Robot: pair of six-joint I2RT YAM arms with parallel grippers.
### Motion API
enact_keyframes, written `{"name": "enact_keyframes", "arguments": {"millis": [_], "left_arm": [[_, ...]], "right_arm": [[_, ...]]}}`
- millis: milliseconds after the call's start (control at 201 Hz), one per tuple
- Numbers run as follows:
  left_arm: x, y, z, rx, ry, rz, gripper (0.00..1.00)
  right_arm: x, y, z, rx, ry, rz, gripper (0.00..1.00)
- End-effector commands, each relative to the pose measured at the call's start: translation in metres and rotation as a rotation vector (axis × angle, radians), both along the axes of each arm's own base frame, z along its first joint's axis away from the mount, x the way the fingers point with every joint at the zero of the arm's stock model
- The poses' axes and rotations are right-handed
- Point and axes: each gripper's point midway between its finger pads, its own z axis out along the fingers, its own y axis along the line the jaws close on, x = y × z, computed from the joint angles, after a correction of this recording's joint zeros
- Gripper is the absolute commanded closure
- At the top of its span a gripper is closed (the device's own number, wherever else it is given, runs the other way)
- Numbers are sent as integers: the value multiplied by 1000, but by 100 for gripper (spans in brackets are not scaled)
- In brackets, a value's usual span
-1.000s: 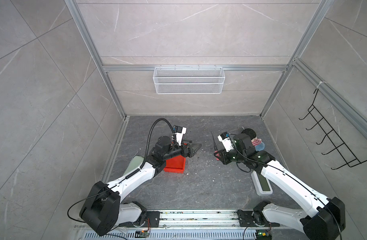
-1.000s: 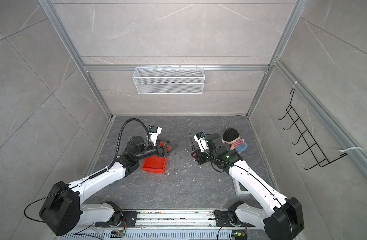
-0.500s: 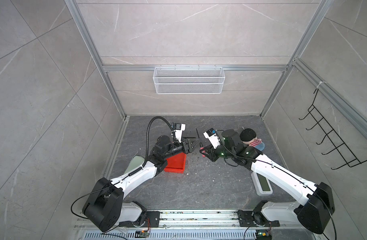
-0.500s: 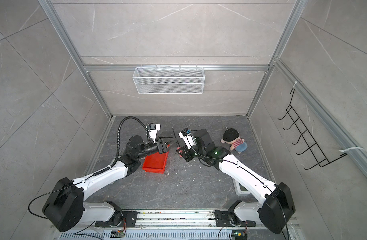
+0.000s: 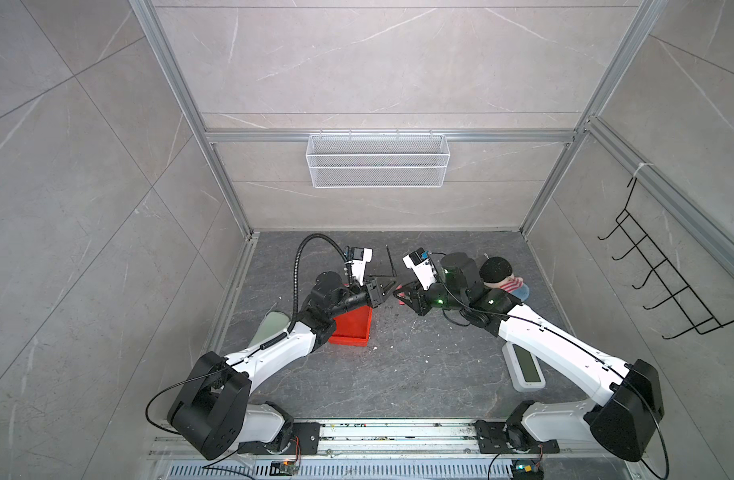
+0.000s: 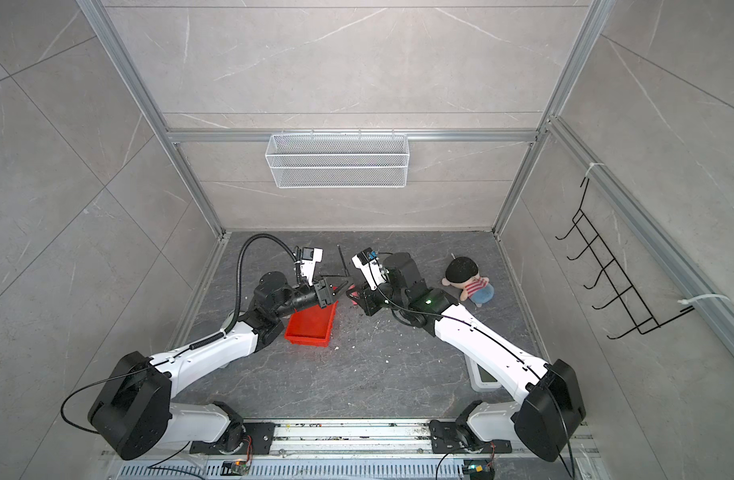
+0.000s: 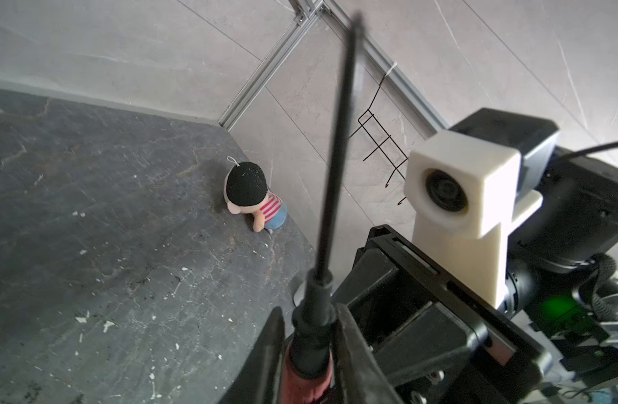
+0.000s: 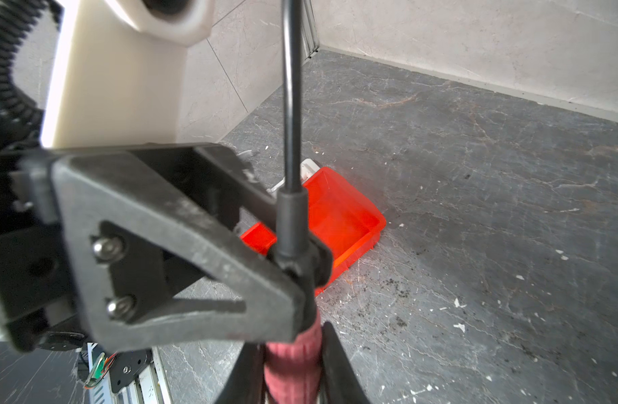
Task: Put the screwdriver in the bin
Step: 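Grasp the screwdriver handle with the left gripper and open the right gripper, then lower the screwdriver into the red bin and open the left gripper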
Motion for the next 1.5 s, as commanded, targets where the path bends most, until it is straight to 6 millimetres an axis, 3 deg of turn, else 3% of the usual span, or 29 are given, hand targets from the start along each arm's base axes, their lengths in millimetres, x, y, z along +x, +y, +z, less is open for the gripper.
{"name": "enact_keyframes", "arguments": {"millis": [0, 100, 229, 309, 423, 483, 563, 777, 971, 1220, 1499], "left_arm": [[-3, 0, 15, -42, -48, -6, 88], [-3, 0, 16, -41, -50, -5, 100], [-4, 1, 17, -38, -57, -3, 100], [-4, 2, 16, -30, -63, 3, 100], [-2, 6, 15, -3, -81, 34, 100], [2, 10, 14, 15, -82, 63, 100], [7, 16, 9, 58, -75, 110, 100], [16, 33, -9, 234, -41, 207, 100], [19, 61, -48, 493, 76, 298, 100], [19, 93, -94, 767, 228, 374, 100], [24, 119, -136, 987, 313, 414, 100]], "right_arm": [[0, 8, 16, 33, -35, 17, 100], [-1, 6, 14, 24, -36, 14, 100], [-1, 5, 13, 21, -34, 12, 98], [-2, 6, 13, 24, -37, 16, 81], [-4, 6, 15, 29, -41, 22, 65], [-6, 5, 14, 28, -38, 27, 50], [-10, 3, 12, 19, -34, 39, 23], [-22, -2, 10, 4, -65, 42, 2], [-31, 2, 8, -68, -139, 27, 1], [-48, 34, -17, -146, -169, 94, 1], [-46, 47, -22, -102, -207, 84, 1]]}}
